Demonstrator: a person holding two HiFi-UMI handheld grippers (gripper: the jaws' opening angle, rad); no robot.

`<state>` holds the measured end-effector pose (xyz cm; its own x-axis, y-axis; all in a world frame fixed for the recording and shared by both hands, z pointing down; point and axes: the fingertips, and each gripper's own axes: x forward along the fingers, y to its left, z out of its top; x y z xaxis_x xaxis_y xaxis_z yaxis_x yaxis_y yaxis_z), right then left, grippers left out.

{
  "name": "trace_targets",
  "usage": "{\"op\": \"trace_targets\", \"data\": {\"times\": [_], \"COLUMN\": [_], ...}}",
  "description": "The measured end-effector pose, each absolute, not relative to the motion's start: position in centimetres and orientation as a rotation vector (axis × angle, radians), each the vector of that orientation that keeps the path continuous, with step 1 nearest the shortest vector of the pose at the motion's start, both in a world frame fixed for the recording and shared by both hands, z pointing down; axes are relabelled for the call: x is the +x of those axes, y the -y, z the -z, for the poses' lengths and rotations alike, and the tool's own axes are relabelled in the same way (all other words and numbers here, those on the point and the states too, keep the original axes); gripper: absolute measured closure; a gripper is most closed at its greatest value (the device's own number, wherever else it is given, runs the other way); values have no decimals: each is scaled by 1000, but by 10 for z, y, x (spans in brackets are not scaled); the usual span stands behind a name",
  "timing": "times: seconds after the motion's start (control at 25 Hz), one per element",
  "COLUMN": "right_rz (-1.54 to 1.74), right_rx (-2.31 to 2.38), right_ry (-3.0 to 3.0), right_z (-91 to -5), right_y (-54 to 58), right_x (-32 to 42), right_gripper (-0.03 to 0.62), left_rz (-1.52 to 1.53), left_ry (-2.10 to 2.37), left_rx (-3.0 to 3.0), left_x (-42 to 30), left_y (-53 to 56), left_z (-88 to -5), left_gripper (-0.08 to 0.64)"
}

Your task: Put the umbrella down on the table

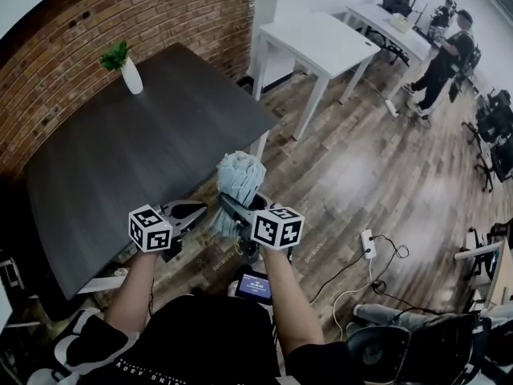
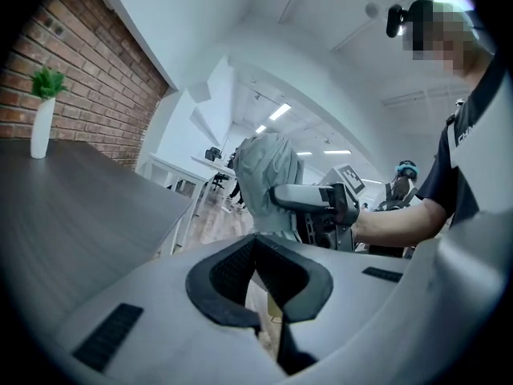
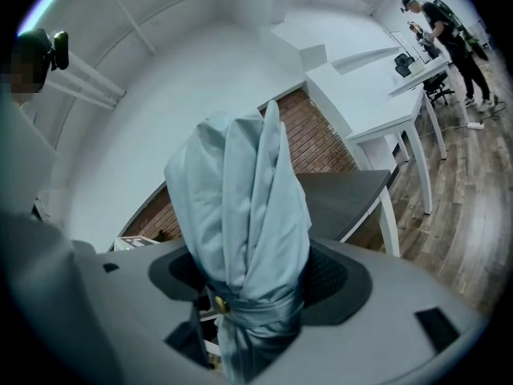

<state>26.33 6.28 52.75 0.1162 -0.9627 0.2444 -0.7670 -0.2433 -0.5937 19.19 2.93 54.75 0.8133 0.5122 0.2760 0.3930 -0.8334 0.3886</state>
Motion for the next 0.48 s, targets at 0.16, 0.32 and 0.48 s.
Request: {"op": "trace_targets", "data": {"times": [0.16,0.32,0.48], "right_rz": [867,878,897], "right_rx": [-2036,-1996,-1960], "right_ry": [-1747,-1806,-1817], "right_z": [-525,-525,-528], "right_y": [-60,-56,-49], "right_x": [295,312,326], "right_gripper": [259,259,259], "left_rz": [-526,-511,-551], "left_ry": [-607,-539,-484], "left_rx": [2702,2711,2734], "left_x": [220,235,243], "left_y": [-28,-27,-20], "left_z": [-545,-544,-548], "left_gripper": [557,557,557]}}
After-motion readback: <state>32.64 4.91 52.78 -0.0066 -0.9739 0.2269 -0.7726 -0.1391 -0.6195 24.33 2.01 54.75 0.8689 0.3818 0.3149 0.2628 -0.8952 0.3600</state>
